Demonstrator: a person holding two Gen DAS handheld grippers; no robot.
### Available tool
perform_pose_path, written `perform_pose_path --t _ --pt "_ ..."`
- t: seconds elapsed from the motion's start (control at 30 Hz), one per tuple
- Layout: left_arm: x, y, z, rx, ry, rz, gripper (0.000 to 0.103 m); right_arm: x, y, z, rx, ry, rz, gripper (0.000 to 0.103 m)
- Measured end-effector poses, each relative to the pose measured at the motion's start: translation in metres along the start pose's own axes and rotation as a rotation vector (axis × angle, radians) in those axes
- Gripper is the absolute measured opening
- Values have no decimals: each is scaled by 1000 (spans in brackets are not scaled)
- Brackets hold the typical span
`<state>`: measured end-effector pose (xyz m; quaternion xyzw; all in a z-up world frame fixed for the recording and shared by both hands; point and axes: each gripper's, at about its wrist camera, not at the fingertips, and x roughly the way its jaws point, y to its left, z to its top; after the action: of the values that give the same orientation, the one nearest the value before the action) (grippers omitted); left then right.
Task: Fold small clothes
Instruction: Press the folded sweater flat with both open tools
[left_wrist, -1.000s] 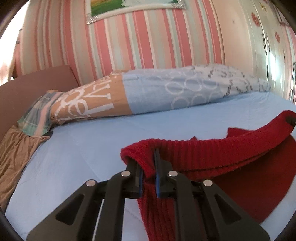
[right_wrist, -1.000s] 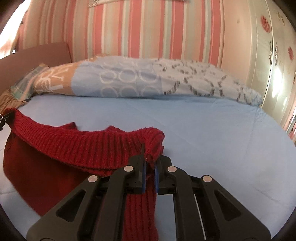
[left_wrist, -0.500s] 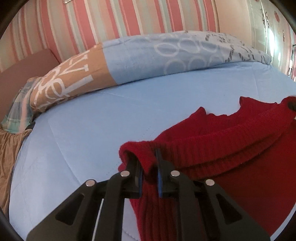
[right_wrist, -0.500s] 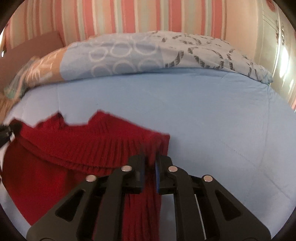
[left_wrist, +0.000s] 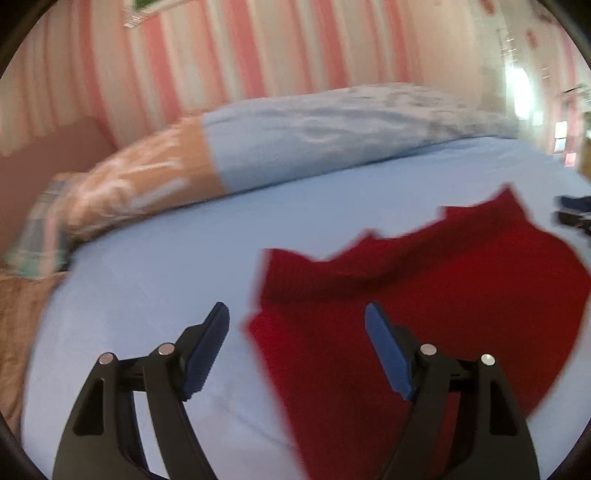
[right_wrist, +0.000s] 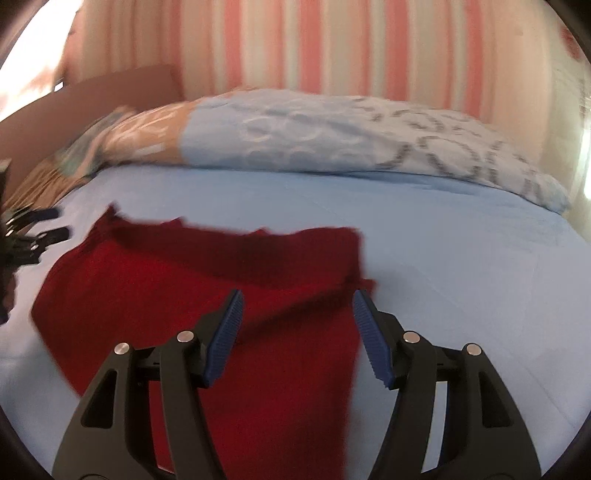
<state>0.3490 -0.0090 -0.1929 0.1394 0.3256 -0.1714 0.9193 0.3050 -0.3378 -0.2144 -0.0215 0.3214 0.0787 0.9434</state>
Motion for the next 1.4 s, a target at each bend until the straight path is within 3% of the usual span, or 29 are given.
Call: perform_pose_path --t 0.2,0.23,0.3,0.4,0.5,0.57,0.67,0.8,0.97,1.07,1.17,1.27,1.4 --pt "58 -25 16 34 110 -17 77 53 12 14 -16 132 0 54" --pt "71 -22 19 23 127 8 77 64 12 16 -2 167 -1 53" --pt "93 -11 21 -11 170 47 76 86 6 19 20 204 -35 42" --pt "111 8 18 -59 202 64 75 109 -12 22 105 233 -54 41" --pt "119 21 15 -57 203 148 75 127 -22 25 146 252 -68 41" --pt "118 35 12 -93 208 135 75 132 -23 29 143 259 -78 41" --pt "98 40 11 -93 174 132 74 110 -17 37 129 198 -20 41" --pt "56 20 6 -51 114 76 75 56 10 29 31 94 -28 58" --pt "31 -28 -13 -14 119 -15 76 37 43 -7 -6 140 -14 60" --pt "41 -49 -30 45 146 59 77 49 54 -29 -9 200 -20 59" --pt "48 -40 -35 4 147 71 77 57 50 -33 23 193 -25 60" --pt "49 -24 -35 -34 148 149 77 60 41 -28 68 164 -48 60" --pt "52 -1 -38 -124 169 120 77 64 25 -25 159 146 -43 60"
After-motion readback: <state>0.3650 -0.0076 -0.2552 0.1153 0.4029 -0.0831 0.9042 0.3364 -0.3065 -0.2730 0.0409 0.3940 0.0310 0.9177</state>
